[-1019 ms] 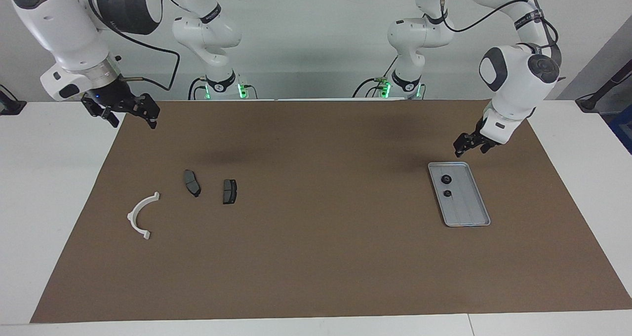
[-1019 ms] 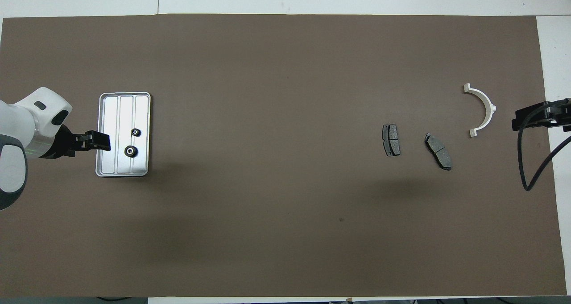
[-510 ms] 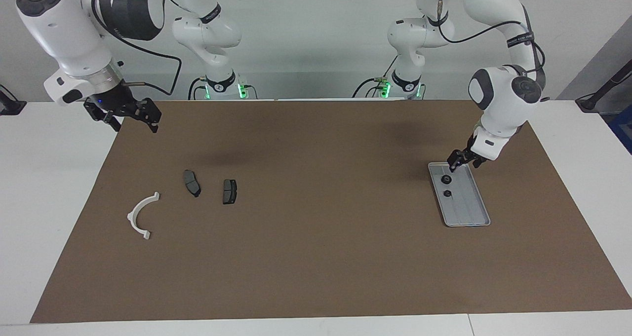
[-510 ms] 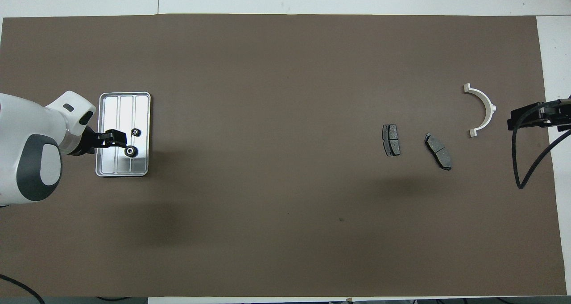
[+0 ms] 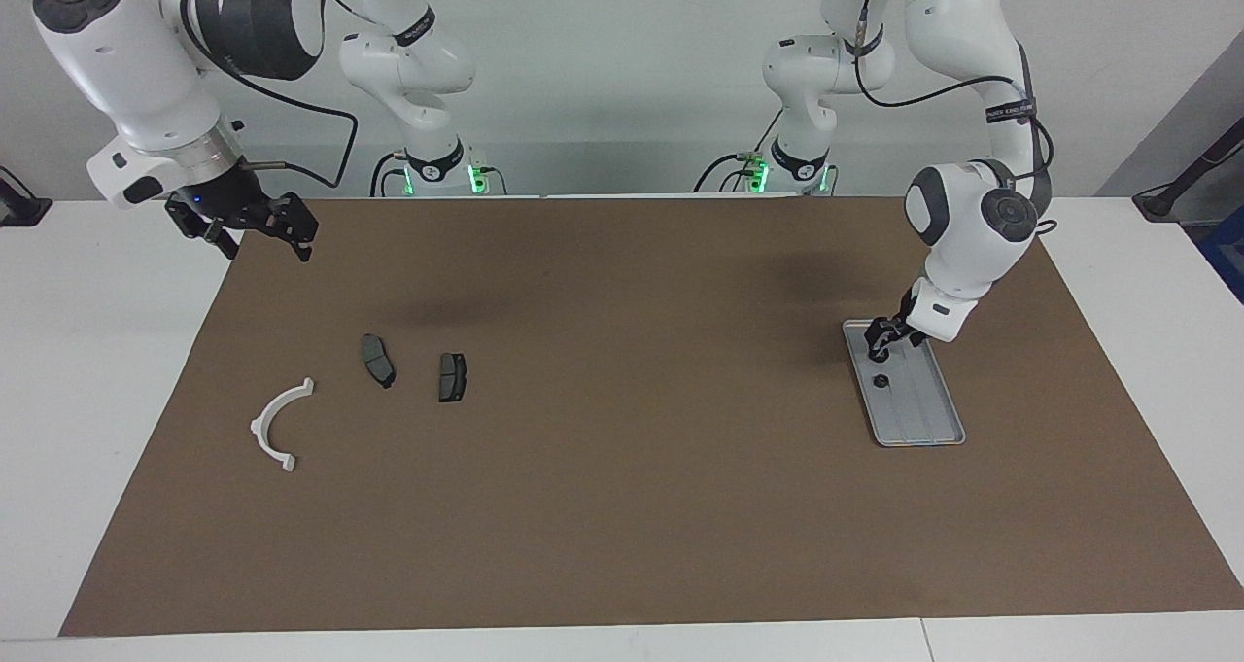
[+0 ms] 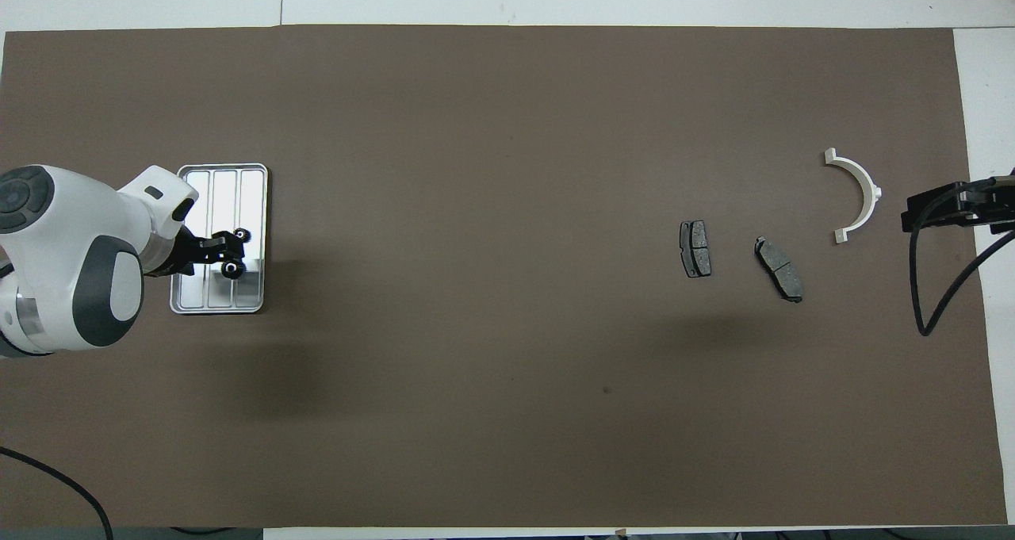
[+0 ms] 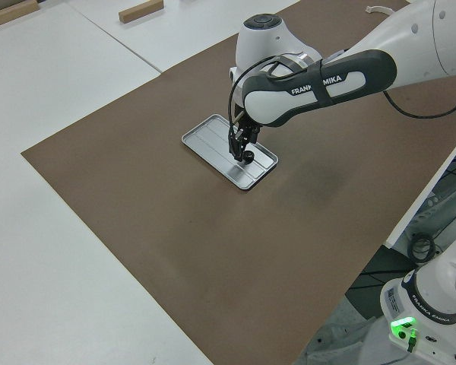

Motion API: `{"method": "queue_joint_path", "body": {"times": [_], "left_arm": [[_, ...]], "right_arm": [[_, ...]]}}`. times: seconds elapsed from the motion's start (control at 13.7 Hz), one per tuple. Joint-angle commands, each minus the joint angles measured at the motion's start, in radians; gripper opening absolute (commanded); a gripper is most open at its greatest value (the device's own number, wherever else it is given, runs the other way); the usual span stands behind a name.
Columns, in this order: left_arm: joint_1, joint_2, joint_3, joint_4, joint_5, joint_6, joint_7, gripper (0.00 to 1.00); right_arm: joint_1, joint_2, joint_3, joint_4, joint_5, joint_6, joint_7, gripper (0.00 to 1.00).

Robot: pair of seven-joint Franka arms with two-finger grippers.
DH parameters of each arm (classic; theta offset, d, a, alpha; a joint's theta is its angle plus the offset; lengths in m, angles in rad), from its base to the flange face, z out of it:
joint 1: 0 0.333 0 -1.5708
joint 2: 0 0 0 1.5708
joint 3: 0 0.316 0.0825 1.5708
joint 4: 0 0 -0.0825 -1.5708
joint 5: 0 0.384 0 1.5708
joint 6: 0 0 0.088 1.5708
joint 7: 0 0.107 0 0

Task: Place bearing gear from tray to pile
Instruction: 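Lower the left gripper and grasp a small black bearing in the tray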

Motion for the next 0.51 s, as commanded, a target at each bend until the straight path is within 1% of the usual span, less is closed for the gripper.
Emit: {"method": "queue_joint_path", "body": {"times": [0.0,0.15,0.44], "left_arm": [[-0.013,0.018,0.005,-0.017,0.012,0.044,-0.035,0.77],[-0.046,0.024,0.006,-0.020,0.012,0.045,-0.078,0.77],[-0.046,0.034,0.006,-0.023,0.012,0.050,-0.068,0.77]], "right_arm": [[-0.018,-0.013,0.012,-0.023,0.007,0.025,-0.018,1.00],[-0.018,-0.013,0.011,-0.023,0.007,0.026,-0.019,1.00],[-0.024,-0.013,0.012,-0.022,0.007,0.026,-0.030,1.00]]}}
